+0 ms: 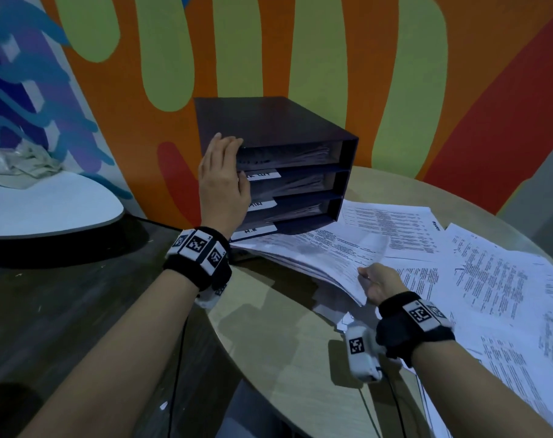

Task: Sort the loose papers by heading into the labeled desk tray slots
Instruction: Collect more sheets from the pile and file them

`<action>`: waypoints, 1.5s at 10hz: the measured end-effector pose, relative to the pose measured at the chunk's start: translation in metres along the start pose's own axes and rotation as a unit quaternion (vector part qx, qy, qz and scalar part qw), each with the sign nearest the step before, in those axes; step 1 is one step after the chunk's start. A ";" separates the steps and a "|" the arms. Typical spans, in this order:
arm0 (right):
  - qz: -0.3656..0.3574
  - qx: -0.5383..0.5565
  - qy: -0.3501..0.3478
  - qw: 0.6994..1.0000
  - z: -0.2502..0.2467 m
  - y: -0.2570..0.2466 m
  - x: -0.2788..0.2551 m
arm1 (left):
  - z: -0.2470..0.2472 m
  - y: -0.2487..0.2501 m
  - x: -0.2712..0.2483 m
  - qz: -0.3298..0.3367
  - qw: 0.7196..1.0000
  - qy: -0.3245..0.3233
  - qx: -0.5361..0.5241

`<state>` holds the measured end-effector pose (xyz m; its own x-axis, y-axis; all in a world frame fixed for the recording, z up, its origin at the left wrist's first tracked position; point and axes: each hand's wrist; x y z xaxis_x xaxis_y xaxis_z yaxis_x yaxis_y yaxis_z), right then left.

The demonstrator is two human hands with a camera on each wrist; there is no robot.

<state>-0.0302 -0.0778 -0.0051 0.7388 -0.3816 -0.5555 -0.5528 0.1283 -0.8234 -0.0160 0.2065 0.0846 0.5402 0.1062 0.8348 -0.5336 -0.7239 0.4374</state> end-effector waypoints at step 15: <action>-0.030 -0.049 -0.141 0.988 0.156 -0.018 -0.014 | 0.008 -0.006 0.001 0.042 0.999 0.025 0.007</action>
<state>0.0294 0.0678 -0.0007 0.8419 -0.1135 -0.5275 -0.5290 0.0189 -0.8484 -0.0074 0.2053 0.0805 0.4610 0.0776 0.8840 -0.5666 -0.7410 0.3605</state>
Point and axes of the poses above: each hand's wrist, its own x-axis towards the middle knuckle, its own z-axis out of the palm, y = z × x, and after that the axes turned 14 degrees about -x, right-handed
